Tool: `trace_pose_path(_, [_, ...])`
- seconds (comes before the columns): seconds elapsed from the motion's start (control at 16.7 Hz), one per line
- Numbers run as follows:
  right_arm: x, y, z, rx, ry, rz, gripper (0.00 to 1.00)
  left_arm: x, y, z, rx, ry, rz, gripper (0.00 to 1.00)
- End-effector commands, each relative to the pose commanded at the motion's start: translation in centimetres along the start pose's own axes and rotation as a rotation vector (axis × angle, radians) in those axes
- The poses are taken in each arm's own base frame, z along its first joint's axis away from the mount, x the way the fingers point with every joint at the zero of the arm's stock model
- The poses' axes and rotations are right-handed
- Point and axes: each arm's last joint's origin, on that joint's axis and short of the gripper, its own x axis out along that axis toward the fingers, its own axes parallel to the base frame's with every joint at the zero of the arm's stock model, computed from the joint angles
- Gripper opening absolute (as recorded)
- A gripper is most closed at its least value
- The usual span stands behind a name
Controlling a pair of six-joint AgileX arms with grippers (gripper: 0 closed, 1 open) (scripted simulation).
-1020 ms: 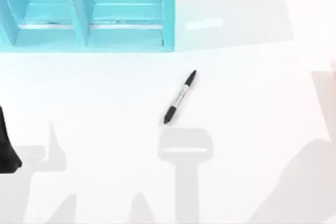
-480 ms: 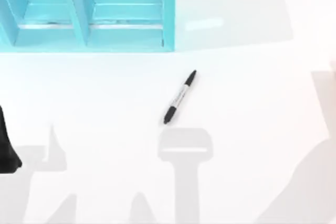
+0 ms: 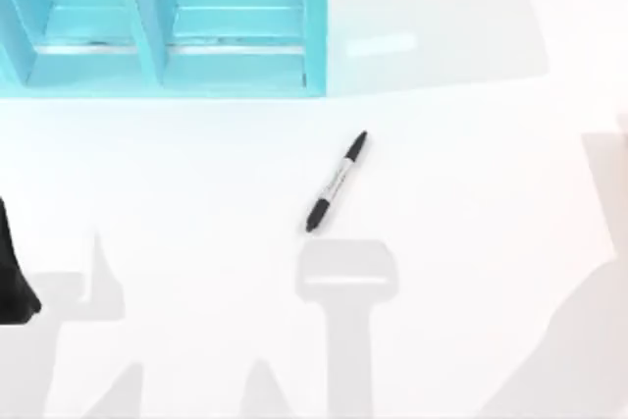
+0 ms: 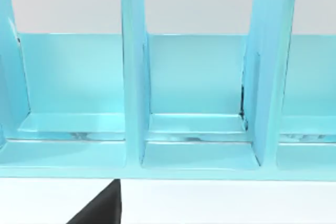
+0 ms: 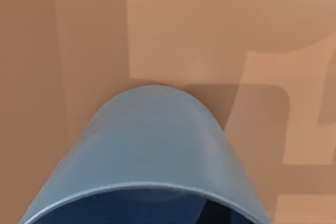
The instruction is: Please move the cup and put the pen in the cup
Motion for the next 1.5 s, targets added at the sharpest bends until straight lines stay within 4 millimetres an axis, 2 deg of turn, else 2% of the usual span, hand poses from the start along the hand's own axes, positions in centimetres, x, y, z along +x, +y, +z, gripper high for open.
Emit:
trace_pose_path(0.18, [0.0, 0.0, 0.0, 0.000, 0.000, 0.000, 0.02, 0.0, 0.0, 0.0, 0.000, 0.000, 0.000, 1.00])
trace_pose_path(0.24, [0.0, 0.0, 0.0, 0.000, 0.000, 0.000, 0.00, 0.0, 0.0, 0.0, 0.000, 0.000, 0.000, 1.00])
trace_pose_path(0.84, [-0.4, 0.4, 0.2, 0.002, 0.000, 0.000, 0.00, 0.0, 0.0, 0.0, 0.000, 0.000, 0.000, 1.00])
trace_pose_path(1.02, [-2.9, 2.9, 1.3, 0.004, 0.007, 0.003, 0.00, 0.0, 0.0, 0.0, 0.000, 0.000, 0.000, 1.00])
trace_pose_path(1.2, [-7.2, 7.2, 2.0, 0.002, 0.013, 0.004, 0.00, 0.0, 0.0, 0.0, 0.000, 0.000, 0.000, 1.00])
trace_pose_path(1.38, [-11.8, 11.8, 1.3, 0.001, 0.013, 0.000, 0.00, 0.0, 0.0, 0.0, 0.000, 0.000, 0.000, 1.00])
trace_pose_path(1.5, [-14.0, 14.1, 0.5, 0.000, 0.005, -0.001, 0.00, 0.0, 0.0, 0.0, 0.000, 0.000, 0.000, 1.00])
